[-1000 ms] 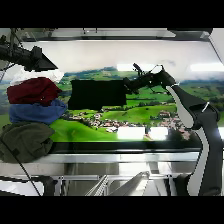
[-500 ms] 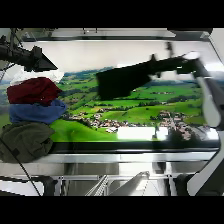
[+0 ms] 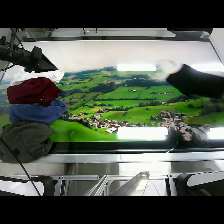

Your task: Fold the shirts.

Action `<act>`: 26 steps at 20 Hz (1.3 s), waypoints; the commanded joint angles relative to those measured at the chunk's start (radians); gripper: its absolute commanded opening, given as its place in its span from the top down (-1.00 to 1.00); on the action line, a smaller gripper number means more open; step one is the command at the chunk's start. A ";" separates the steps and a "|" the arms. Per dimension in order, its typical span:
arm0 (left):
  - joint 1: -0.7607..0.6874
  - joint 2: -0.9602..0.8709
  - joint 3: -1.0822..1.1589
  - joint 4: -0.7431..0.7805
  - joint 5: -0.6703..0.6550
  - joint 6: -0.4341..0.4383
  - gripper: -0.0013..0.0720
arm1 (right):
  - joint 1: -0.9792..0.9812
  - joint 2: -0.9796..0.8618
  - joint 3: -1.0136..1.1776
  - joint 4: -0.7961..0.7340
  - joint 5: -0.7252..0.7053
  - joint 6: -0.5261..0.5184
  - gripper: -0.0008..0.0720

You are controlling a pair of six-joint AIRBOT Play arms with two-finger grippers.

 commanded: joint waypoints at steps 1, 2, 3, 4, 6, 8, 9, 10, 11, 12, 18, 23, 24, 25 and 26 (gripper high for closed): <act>-0.025 -0.001 0.001 0.001 -0.002 0.002 0.91 | -0.164 0.160 -0.210 -0.268 -0.067 0.105 0.93; -0.039 -0.001 0.001 0.002 -0.002 0.006 0.91 | -0.198 0.217 -0.314 -0.278 -0.134 0.126 0.93; -0.055 -0.001 0.001 0.001 -0.002 0.019 0.91 | -0.227 0.274 -0.423 -0.273 -0.209 0.141 0.93; -0.070 -0.001 0.001 0.002 -0.002 0.029 0.91 | -0.253 0.327 -0.539 -0.273 -0.282 0.157 0.93; -0.098 -0.001 0.001 0.001 -0.002 0.037 0.91 | -0.272 0.375 -0.685 -0.273 -0.351 0.156 0.92; -0.119 -0.001 0.001 0.001 -0.003 0.038 0.91 | -0.271 0.374 -0.751 -0.273 -0.356 0.152 0.93; -0.125 -0.001 0.001 0.001 -0.005 0.038 0.91 | -0.266 0.374 -0.765 -0.273 -0.354 0.148 0.92; -0.126 -0.001 0.001 0.001 -0.011 0.038 0.91 | -0.258 0.375 -0.766 -0.273 -0.346 0.132 0.92; -0.132 -0.001 0.001 0.001 -0.021 0.038 0.91 | -0.256 0.381 -0.766 -0.273 -0.328 0.122 0.92; -0.132 -0.001 0.001 0.001 -0.029 0.038 0.91 | -0.257 0.388 -0.766 -0.274 -0.302 0.122 0.90; -0.134 0.000 0.001 0.000 -0.073 0.036 0.91 | -0.259 0.398 -0.762 -0.282 -0.122 0.121 -0.95; -0.134 0.005 0.002 -0.001 -0.097 0.039 0.92 | -0.245 0.403 -0.743 -0.207 0.010 0.076 0.63; -0.134 0.013 0.001 0.000 -0.078 0.055 0.92 | -0.231 0.414 -0.740 -0.161 0.020 0.045 0.92; -0.134 0.026 0.001 0.001 -0.058 0.079 0.92 | -0.208 0.430 -0.739 -0.137 0.024 0.039 0.92; -0.134 0.042 0.001 0.001 -0.045 0.092 0.92 | -0.178 0.446 -0.739 -0.124 0.027 0.039 0.92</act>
